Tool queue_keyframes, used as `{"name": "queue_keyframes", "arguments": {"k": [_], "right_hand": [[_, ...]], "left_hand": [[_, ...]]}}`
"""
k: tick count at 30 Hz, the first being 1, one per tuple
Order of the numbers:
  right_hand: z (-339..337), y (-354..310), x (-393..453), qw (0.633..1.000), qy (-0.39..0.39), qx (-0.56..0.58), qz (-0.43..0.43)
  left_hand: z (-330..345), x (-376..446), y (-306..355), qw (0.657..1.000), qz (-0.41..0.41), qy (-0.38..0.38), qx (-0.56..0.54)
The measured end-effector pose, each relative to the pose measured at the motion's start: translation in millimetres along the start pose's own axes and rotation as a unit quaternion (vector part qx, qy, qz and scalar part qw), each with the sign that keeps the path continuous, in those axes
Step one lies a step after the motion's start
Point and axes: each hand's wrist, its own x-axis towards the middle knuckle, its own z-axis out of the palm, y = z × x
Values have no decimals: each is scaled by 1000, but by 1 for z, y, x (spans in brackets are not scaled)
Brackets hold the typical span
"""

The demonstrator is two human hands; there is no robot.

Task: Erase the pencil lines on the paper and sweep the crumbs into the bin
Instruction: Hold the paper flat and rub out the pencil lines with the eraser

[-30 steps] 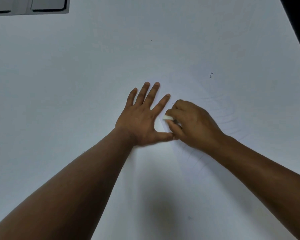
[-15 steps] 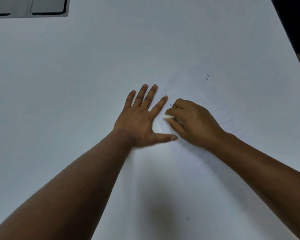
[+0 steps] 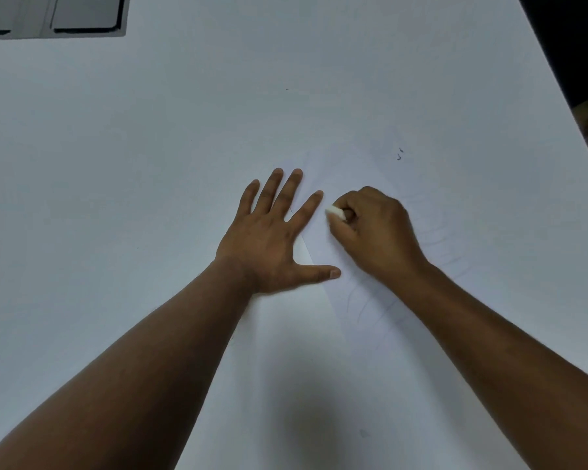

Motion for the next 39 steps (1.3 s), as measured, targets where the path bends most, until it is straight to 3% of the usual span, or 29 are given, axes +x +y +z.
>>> {"name": "queue_keyframes", "arguments": {"k": [3, 6, 11, 16, 21, 26, 31, 36, 39], "right_hand": [[2, 0, 0, 999, 12, -41, -20], [-8, 14, 10, 996, 56, -64, 12], [-2, -5, -6, 996, -20, -46, -73], [-9, 11, 7, 997, 45, -55, -29], [2, -13, -14, 995, -17, -53, -82], [-10, 12, 5, 997, 48, -60, -14], [0, -5, -10, 993, -21, -54, -103], [-5, 2, -4, 995, 14, -59, -74], [-6, -4, -7, 992, -46, -42, -108]], "left_hand": [[0, 0, 0, 1000, -1, -2, 1], [-1, 0, 0, 1000, -4, -5, 3], [1, -1, 0, 1000, 1, 6, -1], [-2, 0, 0, 1000, -6, -8, 7], [0, -2, 1, 1000, 0, 13, -1], [-1, -1, 1, 1000, -6, -4, 5], [1, -1, 1, 1000, 0, 9, 4], [0, 0, 0, 1000, 0, 12, 0], [0, -1, 1, 1000, 1, 15, 0]]}}
